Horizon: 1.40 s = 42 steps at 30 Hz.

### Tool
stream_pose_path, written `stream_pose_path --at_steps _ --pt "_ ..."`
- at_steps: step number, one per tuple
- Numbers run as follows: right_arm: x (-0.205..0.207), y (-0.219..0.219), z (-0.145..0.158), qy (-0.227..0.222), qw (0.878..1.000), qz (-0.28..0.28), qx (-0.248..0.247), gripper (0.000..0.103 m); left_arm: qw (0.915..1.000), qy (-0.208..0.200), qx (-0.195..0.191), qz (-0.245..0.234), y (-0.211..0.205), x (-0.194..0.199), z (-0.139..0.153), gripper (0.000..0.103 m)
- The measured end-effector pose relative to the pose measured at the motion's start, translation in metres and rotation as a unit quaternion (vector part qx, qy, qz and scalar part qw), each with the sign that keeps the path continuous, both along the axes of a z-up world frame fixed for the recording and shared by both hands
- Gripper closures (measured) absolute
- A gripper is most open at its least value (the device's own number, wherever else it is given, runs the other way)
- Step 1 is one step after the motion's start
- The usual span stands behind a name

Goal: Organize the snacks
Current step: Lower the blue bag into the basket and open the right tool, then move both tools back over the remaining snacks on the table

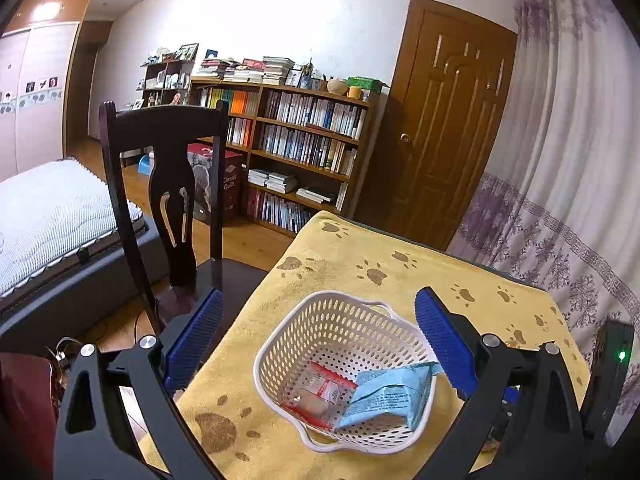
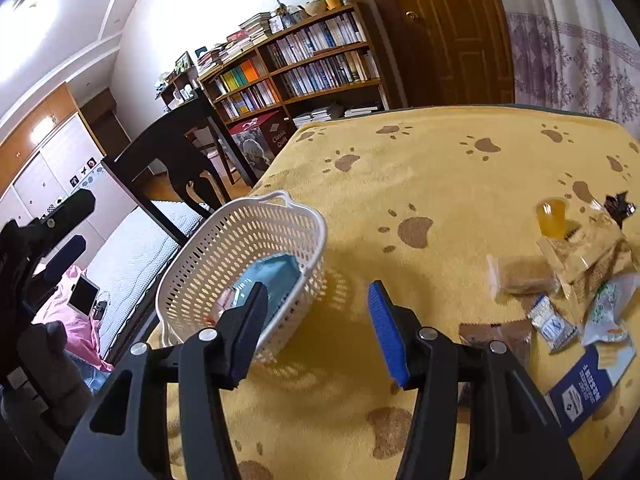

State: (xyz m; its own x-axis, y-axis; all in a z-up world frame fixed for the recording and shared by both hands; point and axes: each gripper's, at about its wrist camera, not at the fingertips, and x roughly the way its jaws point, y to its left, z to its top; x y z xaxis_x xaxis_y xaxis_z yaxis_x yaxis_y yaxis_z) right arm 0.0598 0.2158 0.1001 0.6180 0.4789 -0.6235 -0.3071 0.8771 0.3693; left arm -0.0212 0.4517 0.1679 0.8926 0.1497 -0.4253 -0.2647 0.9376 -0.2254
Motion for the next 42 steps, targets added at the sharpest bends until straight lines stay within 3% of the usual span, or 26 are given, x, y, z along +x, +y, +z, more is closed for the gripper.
stream_pose_path --at_steps 7,10,15,21,23,27,29,32,37,40,42 --pt "-0.005 -0.03 -0.016 0.021 0.999 -0.028 0.015 0.048 0.9967 -0.003 -0.074 -0.034 -0.029 -0.026 0.011 0.003" --pt "-0.009 -0.047 -0.02 0.022 0.999 -0.039 0.014 0.048 0.9856 0.0 -0.132 -0.106 -0.054 -0.043 0.017 0.003" --pt "-0.013 -0.083 -0.028 0.023 0.997 -0.066 0.015 0.048 0.969 0.035 -0.19 -0.154 -0.089 -0.055 0.029 0.003" --pt "-0.011 -0.135 -0.042 0.035 0.992 -0.117 0.023 0.048 0.9708 0.034 -0.143 -0.19 -0.144 -0.069 0.059 0.003" --pt "-0.009 -0.152 -0.045 0.037 0.99 -0.135 0.026 0.048 0.9771 0.067 -0.107 -0.171 -0.163 -0.06 0.057 0.003" --pt "-0.004 -0.181 -0.048 0.043 0.985 -0.161 0.045 0.048 0.9558 0.141 -0.147 -0.212 -0.178 -0.03 0.043 0.003" --pt "0.0 -0.198 -0.052 0.057 0.98 -0.176 0.074 0.048 0.9508 0.161 -0.148 -0.219 -0.189 -0.019 0.043 0.003" --pt "-0.002 -0.207 -0.048 0.034 0.977 -0.2 0.057 0.048 0.941 0.185 -0.164 -0.231 -0.198 -0.004 0.043 0.003" --pt "-0.008 -0.218 -0.04 0.009 0.975 -0.212 0.064 0.048 0.9457 0.179 -0.118 -0.244 -0.22 0.005 0.043 0.003" --pt "-0.008 -0.225 -0.042 0.011 0.974 -0.218 0.061 0.048 0.9529 0.168 -0.106 -0.23 -0.223 0.013 0.048 0.003" --pt "-0.008 -0.229 -0.044 0.013 0.973 -0.221 0.059 0.048 0.9659 0.135 -0.078 -0.206 -0.225 0.012 0.06 0.003"
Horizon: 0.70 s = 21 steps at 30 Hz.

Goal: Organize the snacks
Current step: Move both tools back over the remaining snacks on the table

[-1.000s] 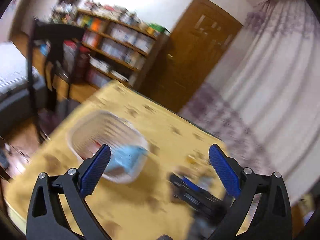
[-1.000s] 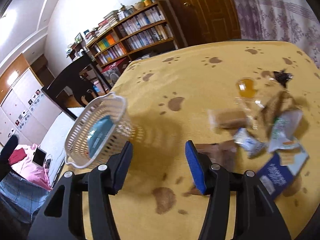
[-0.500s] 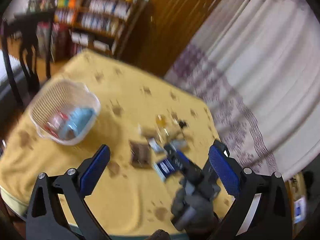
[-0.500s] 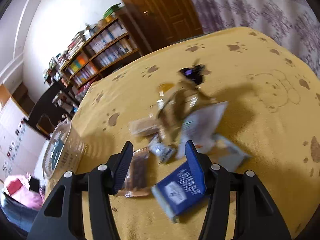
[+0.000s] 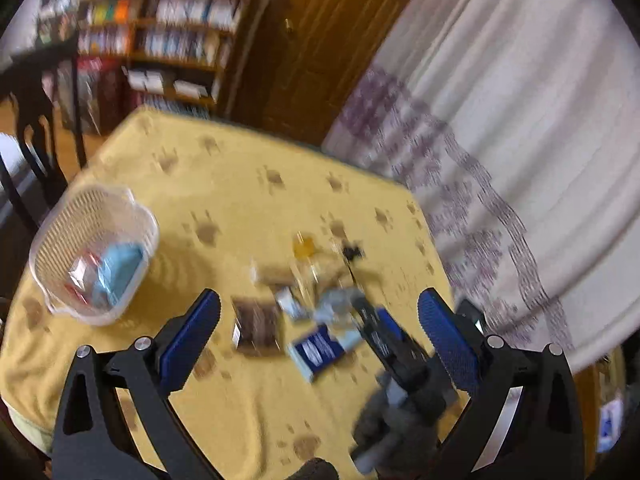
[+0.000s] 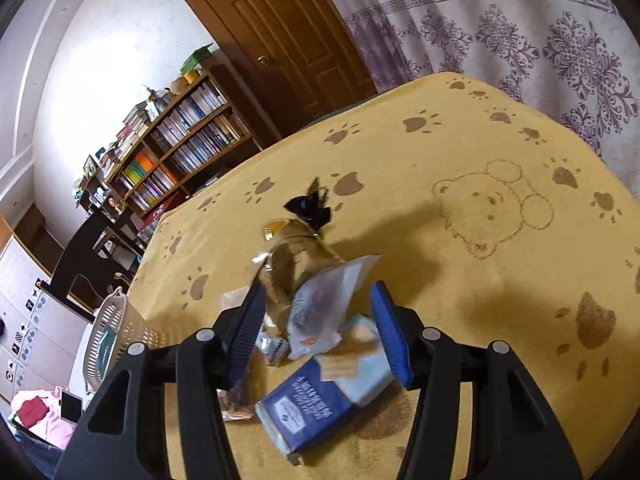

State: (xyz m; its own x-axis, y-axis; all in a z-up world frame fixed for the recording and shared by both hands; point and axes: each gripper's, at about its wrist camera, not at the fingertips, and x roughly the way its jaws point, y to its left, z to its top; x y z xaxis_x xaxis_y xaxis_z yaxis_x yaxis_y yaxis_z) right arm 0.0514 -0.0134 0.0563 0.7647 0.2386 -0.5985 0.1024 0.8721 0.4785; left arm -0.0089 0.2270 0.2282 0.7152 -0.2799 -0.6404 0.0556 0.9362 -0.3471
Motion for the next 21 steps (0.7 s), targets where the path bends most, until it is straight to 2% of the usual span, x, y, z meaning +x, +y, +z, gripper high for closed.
stream_pose_path --at_steps 3,6,8,13,21 --pt "0.0 -0.01 -0.006 0.007 1.0 -0.01 0.002 0.048 0.9983 -0.042 0.036 0.019 -0.009 0.002 0.011 0.003" --pt "-0.002 -0.016 -0.01 0.011 1.0 -0.019 -0.001 0.048 0.9953 -0.06 0.072 0.025 -0.024 0.014 0.009 0.003" --pt "-0.002 -0.021 -0.014 0.015 1.0 -0.023 -0.001 0.048 0.9934 -0.046 0.104 0.017 -0.032 0.031 -0.007 0.003" --pt "-0.004 -0.029 -0.016 0.011 1.0 -0.027 -0.011 0.048 0.9918 0.008 0.127 0.012 -0.025 0.07 -0.053 0.003" --pt "-0.002 -0.032 -0.026 0.025 0.999 0.002 -0.023 0.048 0.9849 0.012 0.173 0.003 -0.014 0.093 -0.106 0.003"
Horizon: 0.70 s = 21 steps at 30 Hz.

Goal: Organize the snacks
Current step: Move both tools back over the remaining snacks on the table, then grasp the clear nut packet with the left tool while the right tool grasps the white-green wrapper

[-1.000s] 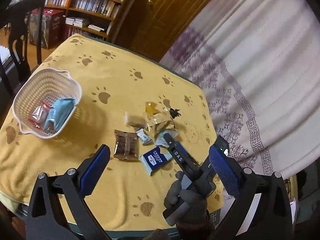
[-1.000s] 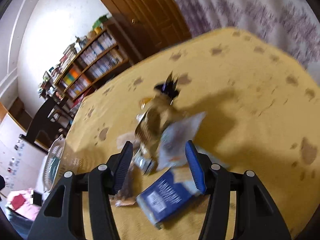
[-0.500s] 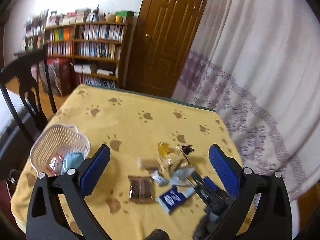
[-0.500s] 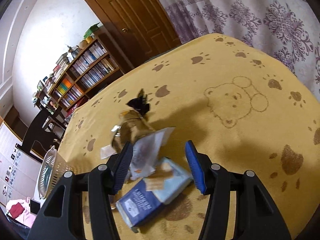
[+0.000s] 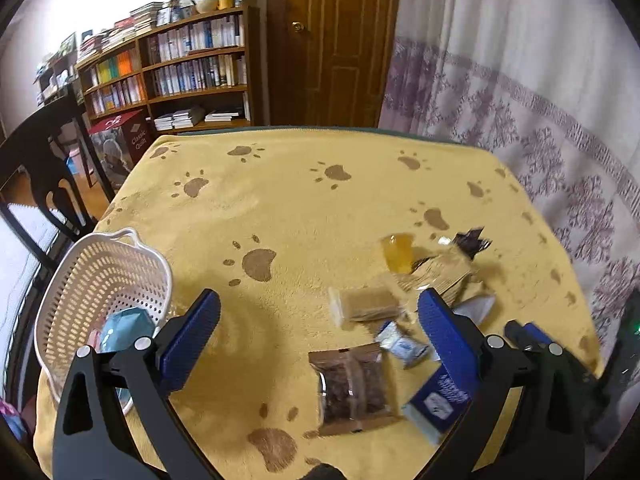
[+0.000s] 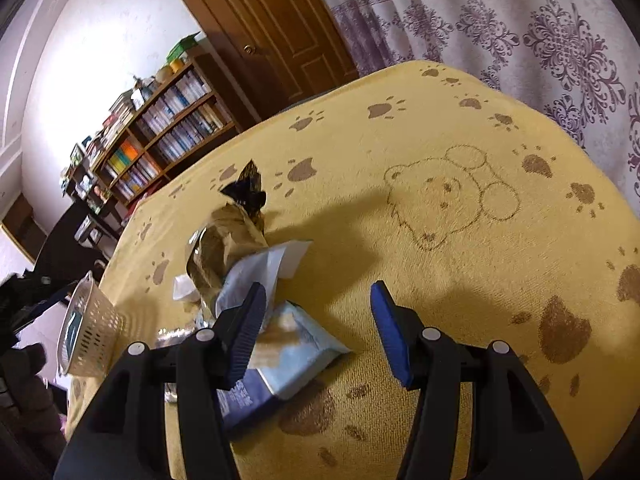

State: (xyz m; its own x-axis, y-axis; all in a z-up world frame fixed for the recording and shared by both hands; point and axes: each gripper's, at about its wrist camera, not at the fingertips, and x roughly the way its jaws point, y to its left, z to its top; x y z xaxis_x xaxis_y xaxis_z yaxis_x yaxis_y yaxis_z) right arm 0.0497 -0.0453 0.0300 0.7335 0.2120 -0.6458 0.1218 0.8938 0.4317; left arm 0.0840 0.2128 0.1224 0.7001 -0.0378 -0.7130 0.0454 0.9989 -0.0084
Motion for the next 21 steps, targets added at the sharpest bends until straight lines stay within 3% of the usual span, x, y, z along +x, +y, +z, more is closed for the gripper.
stream_pose_path --at_steps 5,13,21 --pt "0.003 0.006 -0.005 0.008 1.0 0.02 0.001 0.048 0.9997 0.003 0.023 -0.012 0.004 0.006 -0.026 0.003" --pt "0.004 0.01 -0.009 0.015 1.0 0.026 0.002 0.047 0.9973 0.07 0.008 -0.023 -0.001 0.015 -0.078 0.003" --pt "0.003 0.01 -0.011 0.016 1.0 0.024 0.003 0.042 0.9966 0.074 0.024 -0.026 -0.013 0.01 -0.105 0.003"
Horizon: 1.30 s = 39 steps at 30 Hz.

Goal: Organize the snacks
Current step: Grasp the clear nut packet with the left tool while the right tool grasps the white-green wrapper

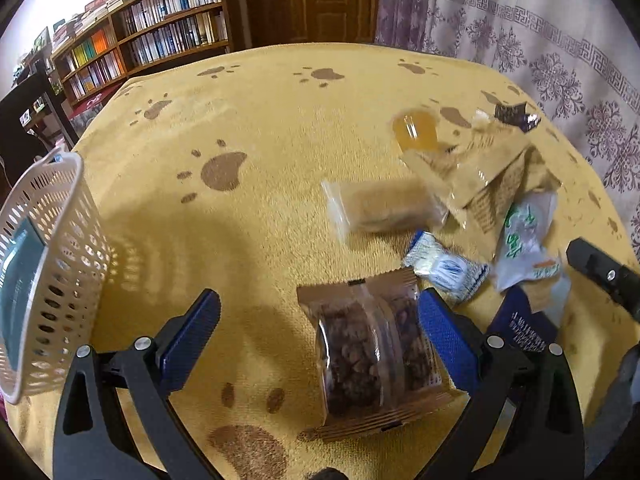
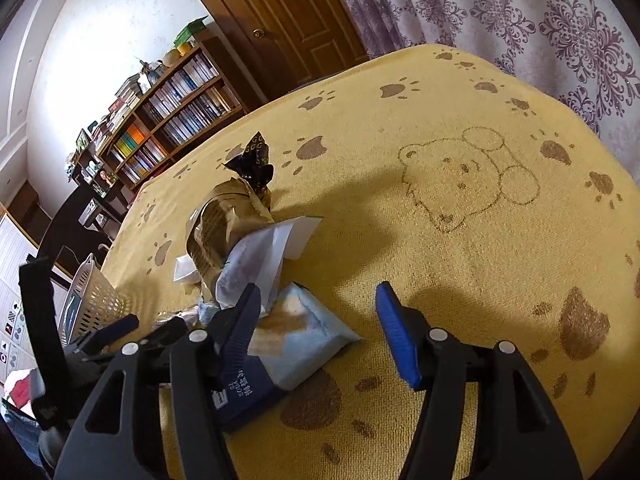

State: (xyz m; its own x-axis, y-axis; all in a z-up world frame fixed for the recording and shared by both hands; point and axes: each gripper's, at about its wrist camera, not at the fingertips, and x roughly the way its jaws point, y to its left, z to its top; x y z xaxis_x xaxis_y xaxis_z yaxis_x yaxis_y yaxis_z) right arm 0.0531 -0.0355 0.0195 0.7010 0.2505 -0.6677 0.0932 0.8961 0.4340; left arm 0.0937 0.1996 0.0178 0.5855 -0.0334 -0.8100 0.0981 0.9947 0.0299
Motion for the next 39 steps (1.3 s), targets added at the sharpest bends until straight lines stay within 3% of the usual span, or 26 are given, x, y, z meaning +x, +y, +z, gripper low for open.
stream_pose_path --at_steps 4,8,11,14,16,18,31,39 --pt "0.0 0.002 -0.001 0.001 1.0 0.001 -0.004 0.042 1.0 -0.007 0.0 -0.006 -0.003 -0.002 -0.001 0.003" --pt "0.0 0.002 -0.001 0.0 1.0 0.0 -0.005 0.041 0.9997 0.018 -0.01 -0.016 -0.006 -0.007 -0.01 0.003" --pt "0.001 0.002 -0.002 0.0 1.0 -0.001 -0.005 0.041 0.9998 0.005 0.0 -0.019 -0.008 -0.013 -0.012 0.003" --pt "0.001 0.004 -0.001 -0.001 1.0 0.002 -0.008 0.041 0.9999 -0.005 0.002 -0.016 -0.007 -0.015 -0.01 0.016" --pt "0.0 0.005 0.0 -0.004 1.0 0.005 -0.013 0.041 0.9997 -0.016 0.0 -0.019 -0.005 -0.018 -0.007 0.038" --pt "0.0 0.007 0.001 -0.007 1.0 0.008 -0.017 0.041 0.9996 -0.022 -0.005 -0.019 -0.002 -0.021 -0.005 0.044" --pt "0.01 0.031 0.008 -0.02 0.999 0.031 -0.028 0.036 0.9974 -0.064 -0.032 0.0 0.03 -0.037 0.019 0.046" --pt "0.046 0.062 0.004 -0.01 0.995 0.045 -0.088 0.036 0.9955 -0.086 -0.04 0.002 0.04 -0.048 0.038 0.046"
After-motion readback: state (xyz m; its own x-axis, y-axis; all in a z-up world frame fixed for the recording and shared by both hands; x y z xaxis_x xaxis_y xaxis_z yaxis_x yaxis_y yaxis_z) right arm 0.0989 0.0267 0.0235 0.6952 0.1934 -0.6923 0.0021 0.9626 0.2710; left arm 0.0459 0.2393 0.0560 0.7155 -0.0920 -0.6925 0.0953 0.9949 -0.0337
